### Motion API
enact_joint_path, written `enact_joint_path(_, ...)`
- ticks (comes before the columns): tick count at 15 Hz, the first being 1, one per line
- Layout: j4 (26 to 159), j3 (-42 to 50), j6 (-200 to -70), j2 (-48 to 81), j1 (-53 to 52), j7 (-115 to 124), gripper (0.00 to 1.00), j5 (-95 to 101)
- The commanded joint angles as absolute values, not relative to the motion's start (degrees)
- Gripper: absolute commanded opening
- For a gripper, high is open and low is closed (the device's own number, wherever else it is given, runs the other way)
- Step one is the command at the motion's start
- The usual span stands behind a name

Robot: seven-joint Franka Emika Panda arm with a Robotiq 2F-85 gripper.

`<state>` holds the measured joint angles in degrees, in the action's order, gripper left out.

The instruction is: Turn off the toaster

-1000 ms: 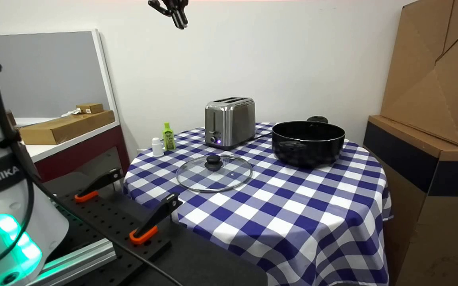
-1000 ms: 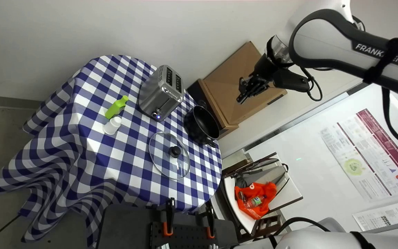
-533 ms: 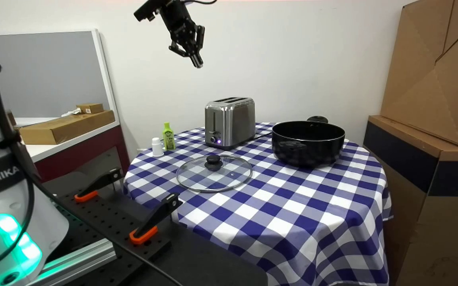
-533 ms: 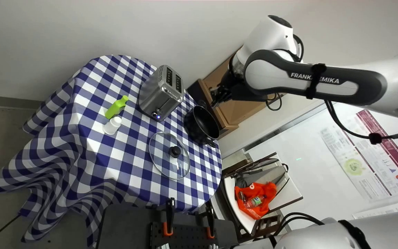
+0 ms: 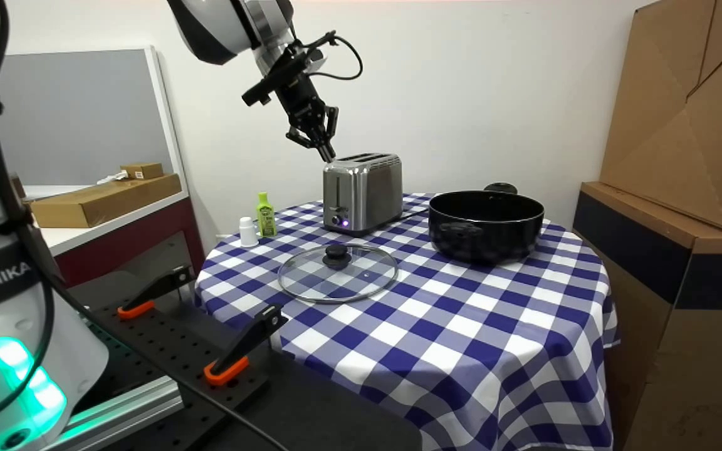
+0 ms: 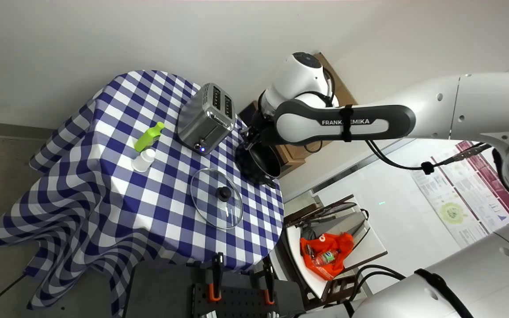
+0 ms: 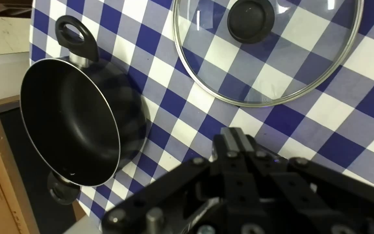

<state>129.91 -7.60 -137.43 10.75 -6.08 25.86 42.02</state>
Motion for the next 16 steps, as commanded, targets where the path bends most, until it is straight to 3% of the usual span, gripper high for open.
enact_joint_path(1, 125.6, -4.2, -140.1, 17.3, -8.0, 28.6, 0.0, 46.5)
enact_joint_path(16, 113.2, -0.1, -145.8, 36.1, -14.6, 26.2, 0.0, 47.3)
